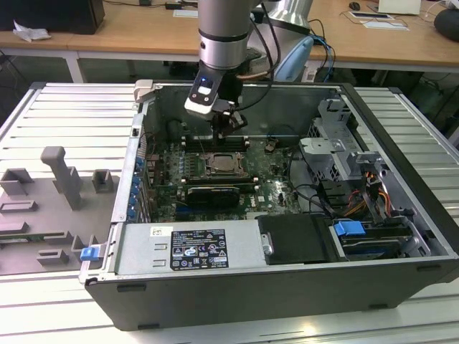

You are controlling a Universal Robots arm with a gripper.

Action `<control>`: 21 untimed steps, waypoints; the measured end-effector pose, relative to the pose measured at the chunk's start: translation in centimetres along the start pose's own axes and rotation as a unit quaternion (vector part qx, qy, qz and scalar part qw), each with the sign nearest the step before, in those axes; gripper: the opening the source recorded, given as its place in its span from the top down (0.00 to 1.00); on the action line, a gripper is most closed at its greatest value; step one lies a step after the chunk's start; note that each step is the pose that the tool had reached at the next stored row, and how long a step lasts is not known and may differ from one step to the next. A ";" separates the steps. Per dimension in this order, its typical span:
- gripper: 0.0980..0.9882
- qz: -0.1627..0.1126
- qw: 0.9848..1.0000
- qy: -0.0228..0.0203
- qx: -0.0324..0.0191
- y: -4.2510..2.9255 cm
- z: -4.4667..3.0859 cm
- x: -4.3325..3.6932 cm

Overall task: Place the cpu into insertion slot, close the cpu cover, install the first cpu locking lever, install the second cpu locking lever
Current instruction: 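Install the first cpu locking lever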

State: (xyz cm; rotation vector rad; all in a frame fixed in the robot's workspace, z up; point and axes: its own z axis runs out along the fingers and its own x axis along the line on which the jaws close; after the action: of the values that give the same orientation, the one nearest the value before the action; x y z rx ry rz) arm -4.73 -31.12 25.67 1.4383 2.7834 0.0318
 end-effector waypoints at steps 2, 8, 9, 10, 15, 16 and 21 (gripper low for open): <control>0.99 -0.037 0.999 0.001 0.000 0.00 0.00 0.00; 0.99 -0.124 0.992 0.003 0.000 0.00 0.00 0.00; 0.99 -0.138 0.990 0.003 0.000 0.00 0.00 0.00; 0.99 -0.155 0.988 0.003 0.000 0.00 0.00 0.00; 0.99 -0.206 0.979 0.005 0.000 0.00 0.00 0.00; 0.99 -0.214 0.977 0.005 0.000 0.00 0.00 0.00; 0.99 -0.288 0.958 0.006 0.001 0.00 0.00 0.00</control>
State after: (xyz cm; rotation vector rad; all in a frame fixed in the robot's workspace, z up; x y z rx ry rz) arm -4.73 -31.12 25.67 0.5770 3.0858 0.0342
